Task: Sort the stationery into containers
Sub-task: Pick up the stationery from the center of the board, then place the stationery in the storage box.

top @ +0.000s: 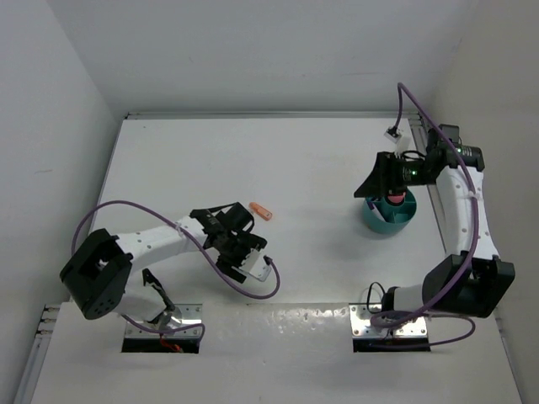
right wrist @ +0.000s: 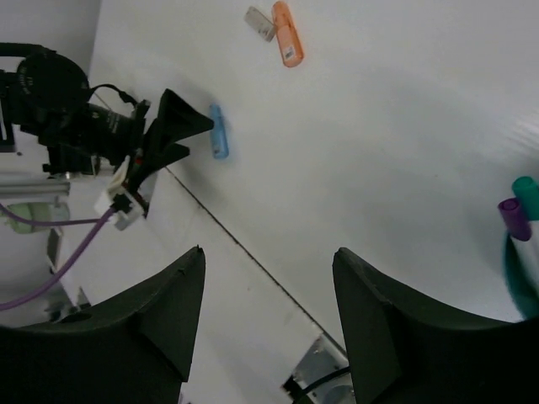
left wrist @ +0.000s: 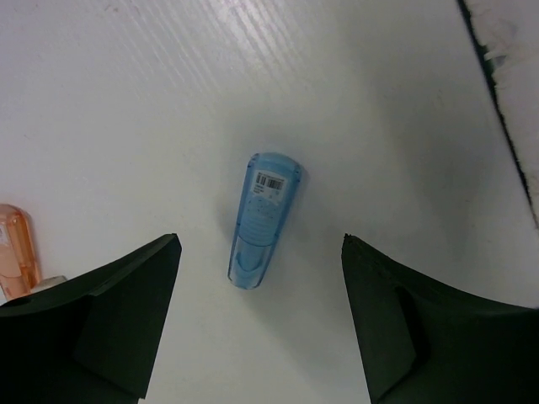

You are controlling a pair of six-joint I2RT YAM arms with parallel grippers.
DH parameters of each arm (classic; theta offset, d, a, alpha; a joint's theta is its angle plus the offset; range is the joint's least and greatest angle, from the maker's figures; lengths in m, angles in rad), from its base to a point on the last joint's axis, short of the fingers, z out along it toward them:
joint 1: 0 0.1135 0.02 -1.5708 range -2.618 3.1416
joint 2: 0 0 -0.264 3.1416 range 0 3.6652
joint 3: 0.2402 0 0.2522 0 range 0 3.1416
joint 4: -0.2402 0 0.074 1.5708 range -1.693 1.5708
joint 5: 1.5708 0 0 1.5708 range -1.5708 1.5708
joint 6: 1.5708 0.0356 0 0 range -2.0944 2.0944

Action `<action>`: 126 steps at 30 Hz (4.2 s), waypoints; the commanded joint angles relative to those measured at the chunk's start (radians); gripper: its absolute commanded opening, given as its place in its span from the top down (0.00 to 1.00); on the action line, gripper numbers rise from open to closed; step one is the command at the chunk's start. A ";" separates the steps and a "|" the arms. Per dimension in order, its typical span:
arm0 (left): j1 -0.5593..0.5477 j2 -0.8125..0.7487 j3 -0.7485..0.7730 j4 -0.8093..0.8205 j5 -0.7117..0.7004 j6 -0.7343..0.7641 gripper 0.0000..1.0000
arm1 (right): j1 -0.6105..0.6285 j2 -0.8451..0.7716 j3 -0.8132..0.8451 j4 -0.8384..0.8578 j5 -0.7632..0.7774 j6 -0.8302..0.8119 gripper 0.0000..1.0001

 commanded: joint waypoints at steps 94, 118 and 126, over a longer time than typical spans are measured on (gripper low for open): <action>0.086 0.177 0.638 0.173 -0.039 -0.992 0.00 | -0.353 -0.056 0.076 -0.281 0.454 -0.436 1.00; 0.217 0.223 0.589 0.233 -0.122 -1.014 0.00 | -0.221 0.121 -0.051 0.115 0.616 -0.221 1.00; 0.234 0.266 0.590 0.237 -0.131 -0.985 0.00 | -0.226 0.119 -0.068 0.131 0.607 -0.223 0.59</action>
